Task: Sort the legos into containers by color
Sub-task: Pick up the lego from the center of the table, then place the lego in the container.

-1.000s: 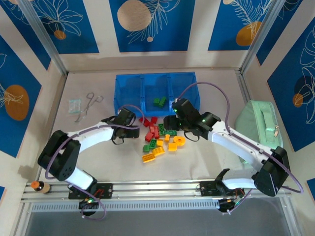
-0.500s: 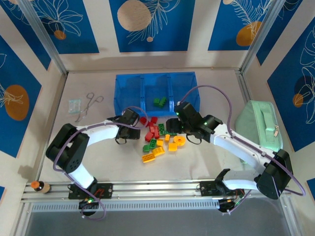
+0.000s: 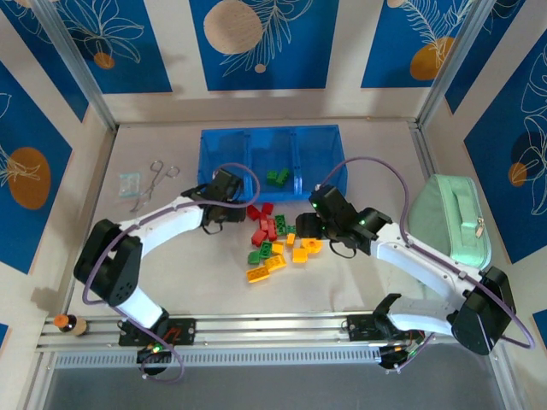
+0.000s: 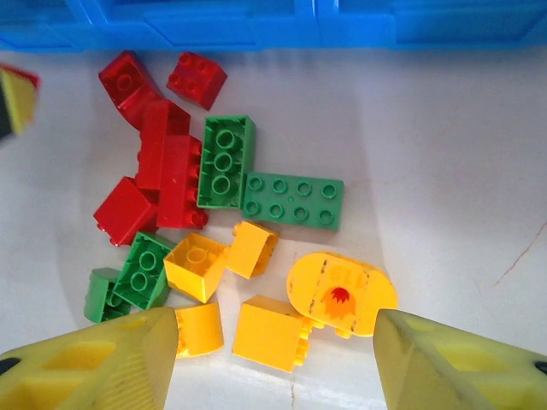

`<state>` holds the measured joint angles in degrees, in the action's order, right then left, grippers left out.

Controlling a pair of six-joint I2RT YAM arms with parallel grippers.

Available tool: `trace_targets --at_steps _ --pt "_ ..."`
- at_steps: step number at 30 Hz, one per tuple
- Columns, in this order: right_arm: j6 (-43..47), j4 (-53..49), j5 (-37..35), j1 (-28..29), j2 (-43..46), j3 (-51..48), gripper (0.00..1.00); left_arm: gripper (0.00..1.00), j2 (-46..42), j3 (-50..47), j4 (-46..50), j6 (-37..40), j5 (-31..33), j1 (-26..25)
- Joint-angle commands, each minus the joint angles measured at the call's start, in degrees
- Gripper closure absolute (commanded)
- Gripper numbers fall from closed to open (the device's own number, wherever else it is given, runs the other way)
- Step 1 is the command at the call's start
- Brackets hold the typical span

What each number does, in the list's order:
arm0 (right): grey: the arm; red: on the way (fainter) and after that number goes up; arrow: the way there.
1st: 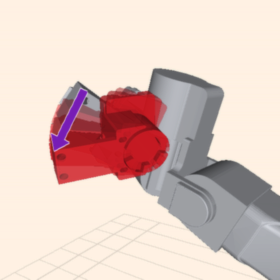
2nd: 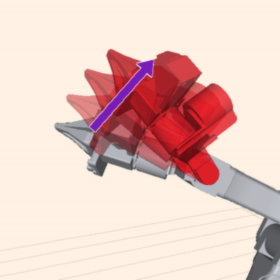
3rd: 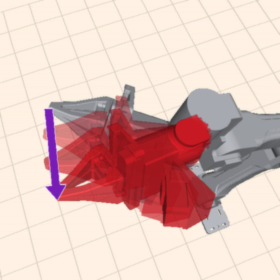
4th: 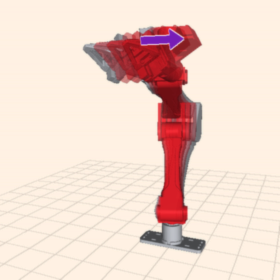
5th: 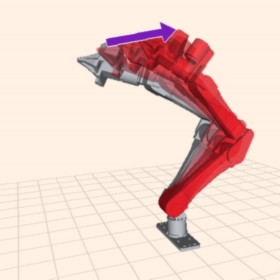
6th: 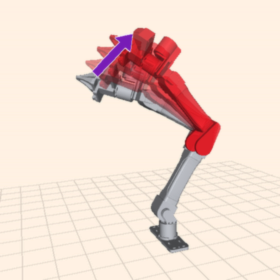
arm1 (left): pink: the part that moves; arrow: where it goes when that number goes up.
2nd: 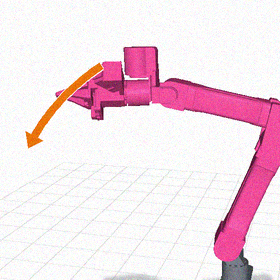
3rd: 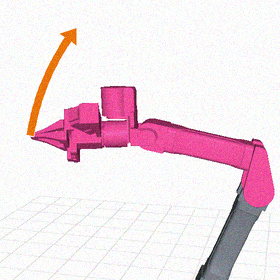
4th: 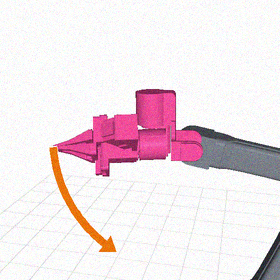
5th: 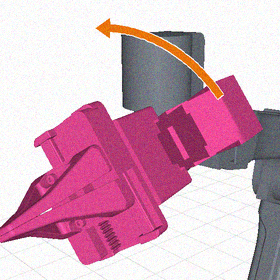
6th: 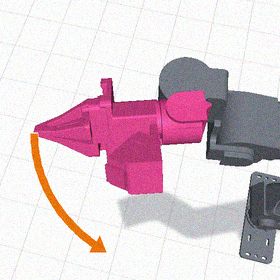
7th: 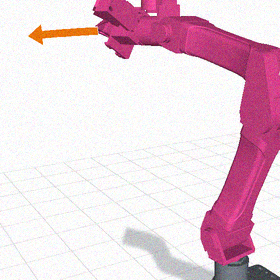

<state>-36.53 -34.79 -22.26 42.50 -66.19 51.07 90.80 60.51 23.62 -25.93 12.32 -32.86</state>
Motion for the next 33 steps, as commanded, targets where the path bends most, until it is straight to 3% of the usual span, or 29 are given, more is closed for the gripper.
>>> trace_targets --at_steps 1,14,17,19,21,23,33 --pt "-2.2 0.5 0.8 -0.1 2.3 -2.1 0.38 0.44 0.6 5.2 2.8 2.4 0.4 2.3" --pt "-4.2 -0.9 1.6 1.2 6.6 -5.8 0.38 0.44 17.6 28.5 8.4 6.0 -0.2 9.8" --pt "-4.5 -1.5 1.4 1.9 6.9 -5.8 0.38 0.42 19.6 30.7 8.8 6.2 -0.4 10.8" --pt "-4.6 -1.5 1.3 2.3 6.9 -5.7 0.38 0.33 20.3 32.1 9.4 6.4 -0.7 11.3" --pt "-4.6 -1.3 1.4 2.7 6.5 -5.4 0.38 0.20 20.3 33.5 10.2 7.1 -1.1 11.3" --pt "-4.6 -1.4 1.4 3.0 5.8 -4.9 0.38 0.15 19.3 34.1 10.3 7.4 -0.7 11.4" --pt "-4.0 -1.6 0.6 5.8 -0.1 0.0 0.38 0.13 9.4 28.9 8.8 7.8 -0.6 11.2"
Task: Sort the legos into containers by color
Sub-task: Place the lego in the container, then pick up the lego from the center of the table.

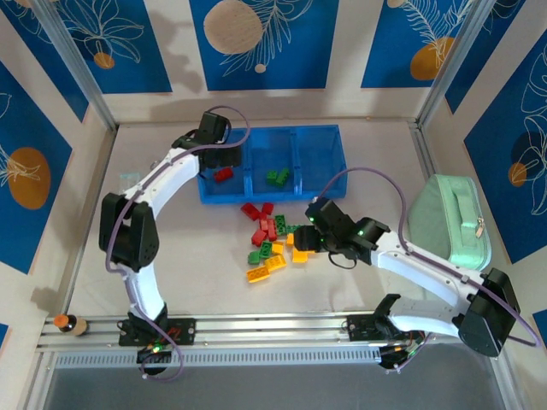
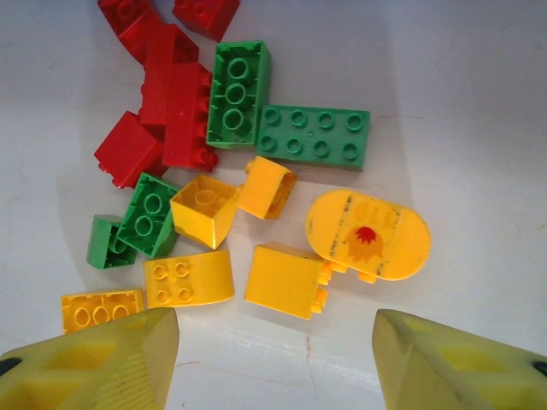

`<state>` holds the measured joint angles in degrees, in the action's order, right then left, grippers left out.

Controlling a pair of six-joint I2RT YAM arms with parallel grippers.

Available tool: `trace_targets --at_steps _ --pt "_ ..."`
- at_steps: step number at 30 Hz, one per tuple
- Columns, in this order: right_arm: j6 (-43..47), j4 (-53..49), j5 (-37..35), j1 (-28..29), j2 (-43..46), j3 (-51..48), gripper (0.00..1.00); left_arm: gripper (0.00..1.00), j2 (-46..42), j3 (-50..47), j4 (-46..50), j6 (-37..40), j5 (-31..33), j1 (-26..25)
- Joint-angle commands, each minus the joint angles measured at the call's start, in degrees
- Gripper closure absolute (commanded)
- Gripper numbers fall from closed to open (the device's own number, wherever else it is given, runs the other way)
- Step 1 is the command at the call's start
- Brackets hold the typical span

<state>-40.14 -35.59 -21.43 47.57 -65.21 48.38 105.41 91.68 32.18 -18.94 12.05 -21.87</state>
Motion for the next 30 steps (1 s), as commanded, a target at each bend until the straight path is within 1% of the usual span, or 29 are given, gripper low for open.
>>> trace_targets --at_steps 1,6,9,13,15,17,19,24,30 --pt "-0.5 -1.0 -0.3 0.7 -2.1 3.4 0.38 0.13 -7.0 -4.0 -0.2 0.5 -0.8 0.1" --pt "0.3 -1.8 0.4 1.1 -8.1 7.8 0.40 0.16 -16.2 -16.4 -3.2 -1.2 -3.3 -1.9" --pt "0.7 -2.1 0.3 1.3 -11.5 10.3 0.41 0.18 -21.2 -24.4 -5.1 -2.5 -5.2 -4.7" --pt "-1.6 -4.6 -2.8 0.2 -13.9 13.0 0.44 0.20 -24.6 -32.9 -8.5 -4.0 -8.1 -12.5" --pt "-1.9 -4.6 -2.7 -0.9 -13.5 13.2 0.44 0.20 -24.0 -34.8 -8.9 -4.5 -9.9 -16.0" --pt "-2.1 -4.6 -2.7 -1.7 -12.5 12.9 0.44 0.20 -22.5 -36.3 -9.8 -4.7 -9.9 -19.2" --pt "-2.1 -4.5 -2.5 -2.1 -11.5 12.2 0.44 0.20 -20.5 -36.7 -10.7 -4.7 -9.9 -21.0" --pt "-2.8 -4.5 -2.2 -2.3 -8.8 9.5 0.44 0.26 -16.2 -36.2 -13.3 -5.2 -11.8 -22.7" --pt "-3.5 -4.2 -2.1 -3.2 -5.2 5.8 0.44 0.27 -11.0 -33.8 -11.5 -5.0 -10.4 -23.4"
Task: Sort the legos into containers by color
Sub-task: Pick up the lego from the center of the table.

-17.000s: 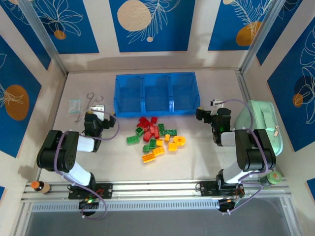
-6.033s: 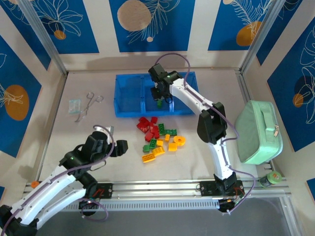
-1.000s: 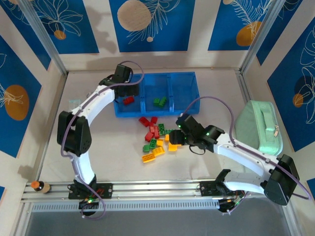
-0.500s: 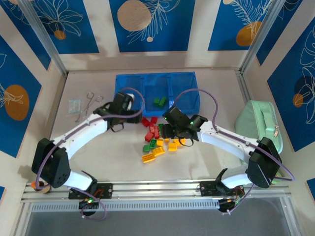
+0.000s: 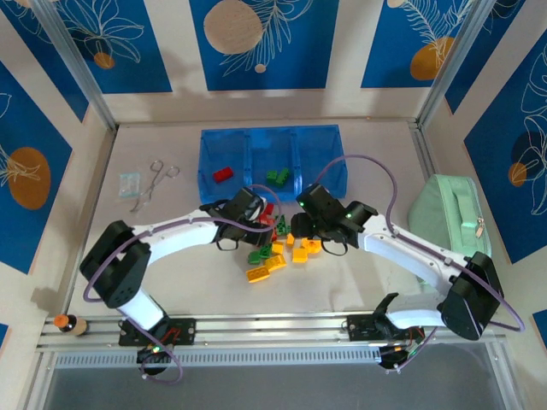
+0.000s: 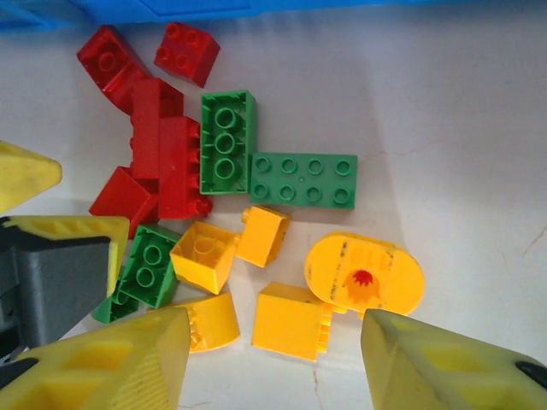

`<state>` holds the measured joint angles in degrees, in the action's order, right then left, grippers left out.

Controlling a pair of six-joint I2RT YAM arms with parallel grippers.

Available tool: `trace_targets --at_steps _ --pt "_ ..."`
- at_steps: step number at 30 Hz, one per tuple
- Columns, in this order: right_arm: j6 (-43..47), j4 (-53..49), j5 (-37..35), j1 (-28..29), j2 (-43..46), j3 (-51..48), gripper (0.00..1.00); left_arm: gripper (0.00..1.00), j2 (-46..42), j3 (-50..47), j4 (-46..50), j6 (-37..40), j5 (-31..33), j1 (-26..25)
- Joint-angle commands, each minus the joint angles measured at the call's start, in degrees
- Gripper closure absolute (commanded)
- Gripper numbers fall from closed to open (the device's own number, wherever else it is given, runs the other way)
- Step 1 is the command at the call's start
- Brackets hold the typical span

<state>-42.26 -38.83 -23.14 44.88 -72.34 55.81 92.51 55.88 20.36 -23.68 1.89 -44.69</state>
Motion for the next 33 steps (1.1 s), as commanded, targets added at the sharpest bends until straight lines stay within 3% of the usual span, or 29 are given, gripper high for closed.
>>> trace_targets --at_steps 1,15,33 --pt "-1.3 -0.8 -0.4 -0.7 2.4 -2.1 0.44 0.27 2.5 2.3 0.5 -0.1 -0.4 -0.7" --pt "-2.0 1.0 0.0 -1.3 4.6 -5.5 0.45 0.34 8.0 4.2 -0.4 -1.0 1.3 -1.0" --pt "-3.2 1.6 -0.1 -1.3 7.7 -8.4 0.45 0.62 5.9 3.9 2.1 -0.2 5.9 -0.1"
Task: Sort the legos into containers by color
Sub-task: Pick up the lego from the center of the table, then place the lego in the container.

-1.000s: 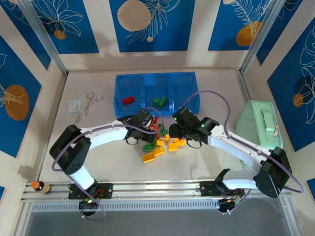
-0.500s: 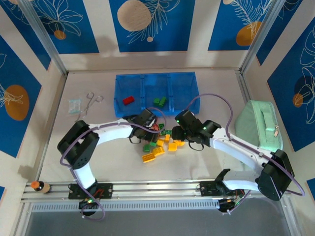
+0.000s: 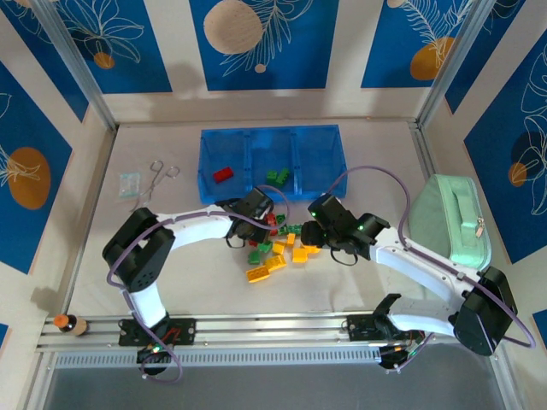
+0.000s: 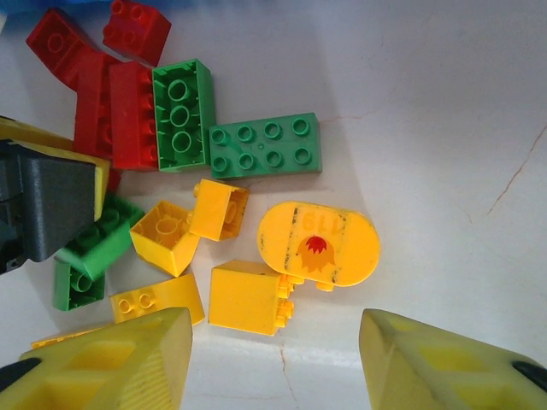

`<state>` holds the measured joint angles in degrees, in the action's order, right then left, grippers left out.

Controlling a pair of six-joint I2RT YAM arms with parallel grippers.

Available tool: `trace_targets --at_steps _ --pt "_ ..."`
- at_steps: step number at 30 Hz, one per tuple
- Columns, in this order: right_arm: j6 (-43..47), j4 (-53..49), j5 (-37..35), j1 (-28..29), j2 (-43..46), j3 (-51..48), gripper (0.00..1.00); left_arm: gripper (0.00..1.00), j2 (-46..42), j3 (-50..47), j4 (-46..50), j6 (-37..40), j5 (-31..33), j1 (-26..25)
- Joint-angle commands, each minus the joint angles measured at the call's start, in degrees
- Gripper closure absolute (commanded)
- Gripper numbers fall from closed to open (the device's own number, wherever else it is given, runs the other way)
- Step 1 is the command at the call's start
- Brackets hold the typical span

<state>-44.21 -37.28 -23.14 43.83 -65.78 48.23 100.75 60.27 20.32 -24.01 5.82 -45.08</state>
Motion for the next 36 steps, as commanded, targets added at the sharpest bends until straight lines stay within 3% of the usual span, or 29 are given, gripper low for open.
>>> trace_targets --at_steps 1,11,19,27,33,36 --pt "-1.2 -0.1 -0.2 -0.2 1.2 -0.9 0.46 0.63 -3.0 -0.6 2.3 0.1 2.3 0.6" --pt "-1.5 -0.3 -0.4 0.1 2.5 -1.4 0.46 0.65 -9.2 0.4 5.1 2.1 3.9 4.5" --pt "-1.8 -0.1 -0.3 0.7 3.0 -1.7 0.46 0.66 -12.3 4.6 7.0 5.1 2.4 14.8" --pt "-1.8 -0.6 -0.5 1.4 2.7 -1.1 0.46 0.66 -4.7 17.6 10.4 8.8 2.6 22.6" --pt "-1.3 -1.9 -1.4 1.9 3.5 -0.1 0.46 0.65 2.6 26.9 11.8 9.7 3.3 24.8" --pt "-1.2 -2.3 -1.4 1.9 4.0 -0.1 0.46 0.55 6.0 31.6 12.6 9.9 3.2 25.0"
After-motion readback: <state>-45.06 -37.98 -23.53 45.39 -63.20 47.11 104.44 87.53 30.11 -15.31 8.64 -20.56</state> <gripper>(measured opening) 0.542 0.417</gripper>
